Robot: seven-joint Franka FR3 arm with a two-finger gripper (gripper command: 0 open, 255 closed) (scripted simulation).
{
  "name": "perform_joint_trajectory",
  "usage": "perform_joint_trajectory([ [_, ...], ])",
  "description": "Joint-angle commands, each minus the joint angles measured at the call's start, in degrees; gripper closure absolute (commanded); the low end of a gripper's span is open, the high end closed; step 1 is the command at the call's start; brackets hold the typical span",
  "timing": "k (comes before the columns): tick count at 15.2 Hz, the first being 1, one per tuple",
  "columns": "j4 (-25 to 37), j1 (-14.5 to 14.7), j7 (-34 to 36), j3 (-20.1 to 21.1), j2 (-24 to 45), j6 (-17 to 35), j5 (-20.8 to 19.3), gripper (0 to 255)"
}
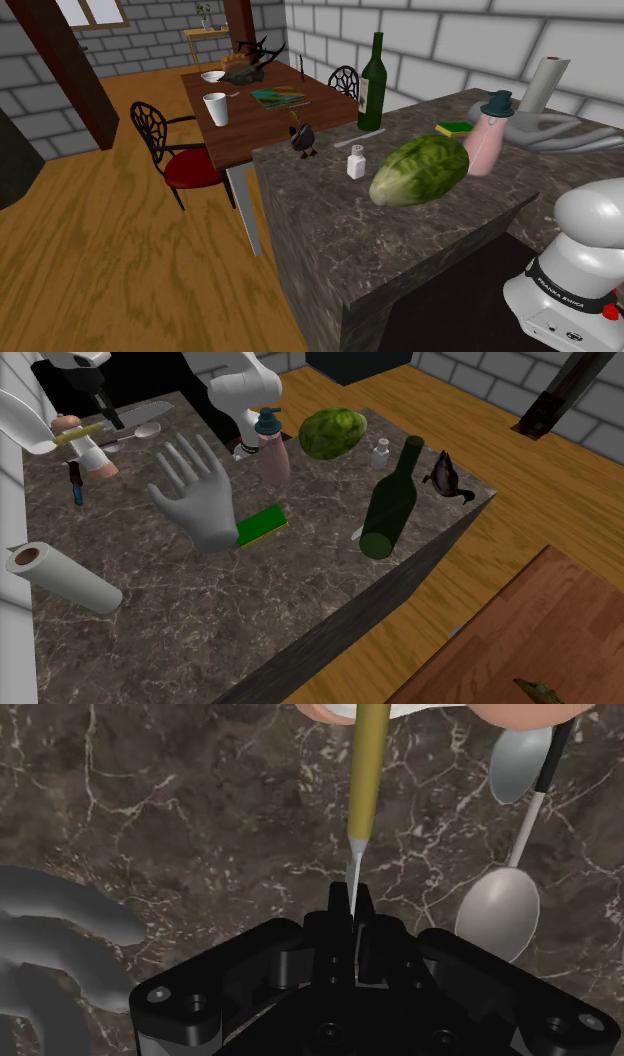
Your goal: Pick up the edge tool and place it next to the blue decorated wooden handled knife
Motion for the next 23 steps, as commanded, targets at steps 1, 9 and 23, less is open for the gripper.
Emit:
perform_joint_trajectory([
  [1, 0.38, -1.7, -2.7, -1.2, -1.31, -0.78, -1.64, 255],
  [9, -0.82, -3.86, -6.22, -5.27, -3.21, 0.73, -5.53, 255],
  [23, -7.92, -3.94, -4.53, -13.06, -4.03, 8.91, -11.72, 255],
])
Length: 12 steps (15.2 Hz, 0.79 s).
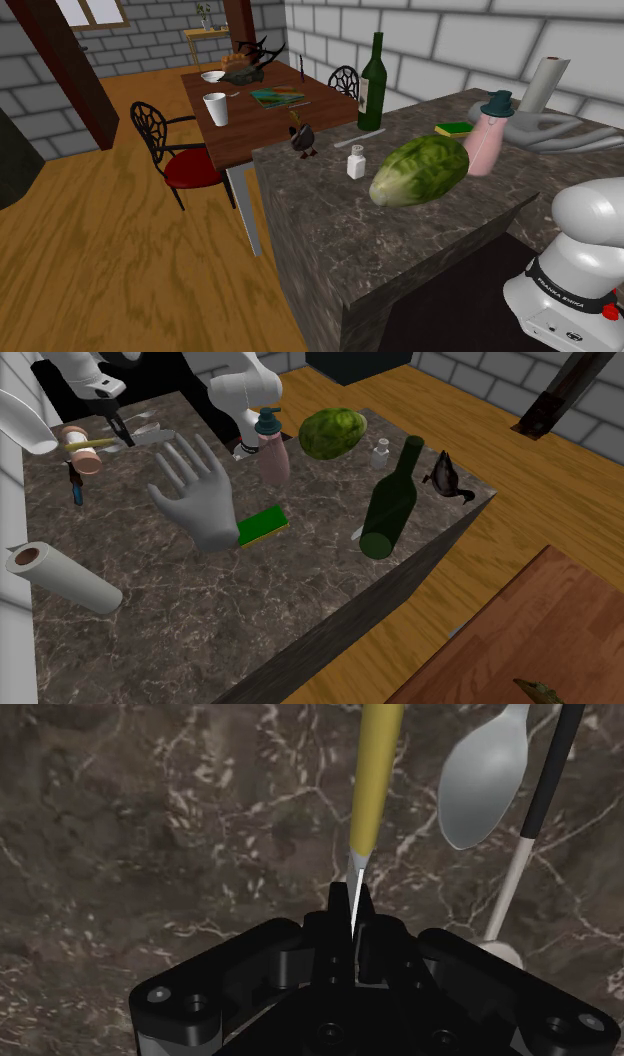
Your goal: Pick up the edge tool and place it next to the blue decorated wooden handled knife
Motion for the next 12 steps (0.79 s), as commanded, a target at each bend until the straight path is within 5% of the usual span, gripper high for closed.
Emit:
perform_joint_trajectory([
  [1, -1.2, 0.12, 0.38, -1.71, 0.0, 1.62, -1.33, 255],
  [9, -1.2, 0.12, 0.37, -1.71, 0.01, 1.63, -1.32, 255],
  [10, -1.2, 0.1, 0.35, -1.72, 0.0, 1.63, -1.33, 0],
  [12, -1.22, 0.04, 0.34, -1.65, -0.03, 1.58, -1.3, 0],
])
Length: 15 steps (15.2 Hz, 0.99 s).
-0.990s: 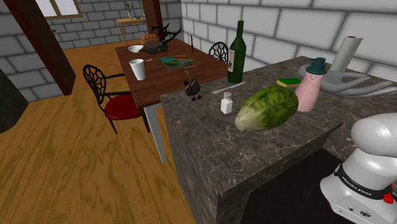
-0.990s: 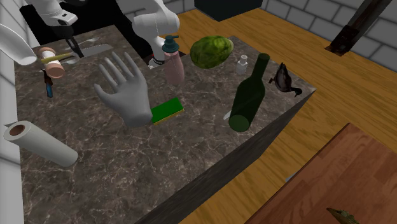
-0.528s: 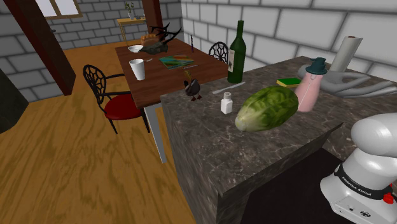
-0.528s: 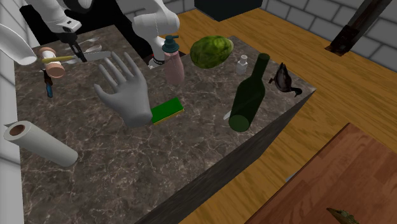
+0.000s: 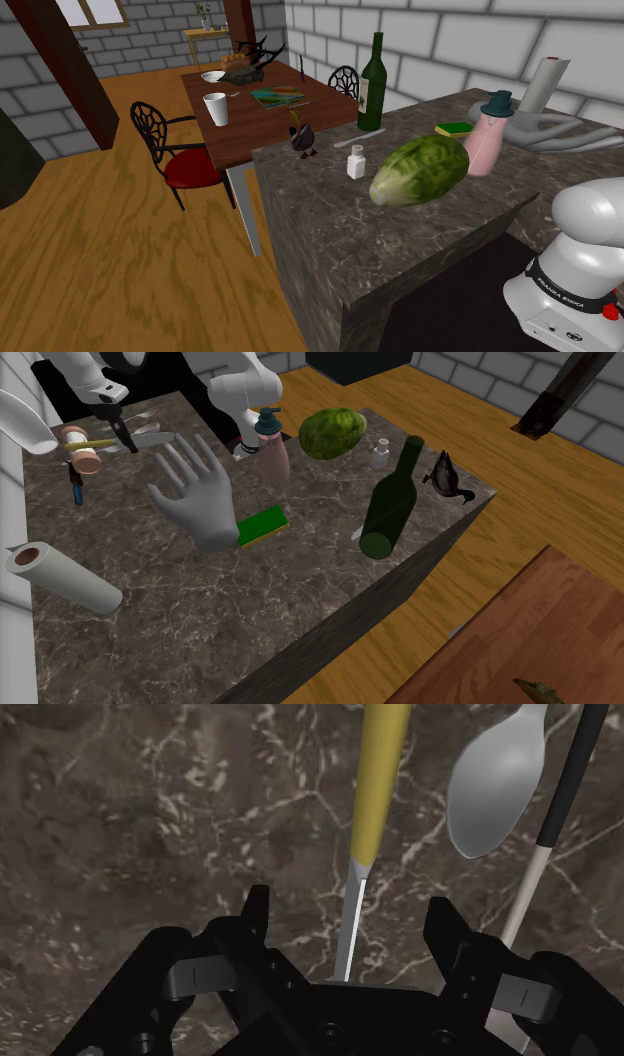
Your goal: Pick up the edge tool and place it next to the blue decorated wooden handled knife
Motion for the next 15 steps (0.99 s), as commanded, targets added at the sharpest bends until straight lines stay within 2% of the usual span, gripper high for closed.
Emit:
perform_joint_trajectory([
  [1, -0.01, -0.01, -0.01, 0.0, 0.0, -0.02, 0.0, 0],
  [3, 0.0, 0.06, 0.03, -0.07, 0.04, 0.04, -0.02, 0],
  [7, 4.49, -0.11, -1.21, 5.53, 0.36, -5.51, 4.42, 0],
  [15, 4.49, -0.1, -1.21, 5.53, 0.36, -5.51, 4.42, 0],
])
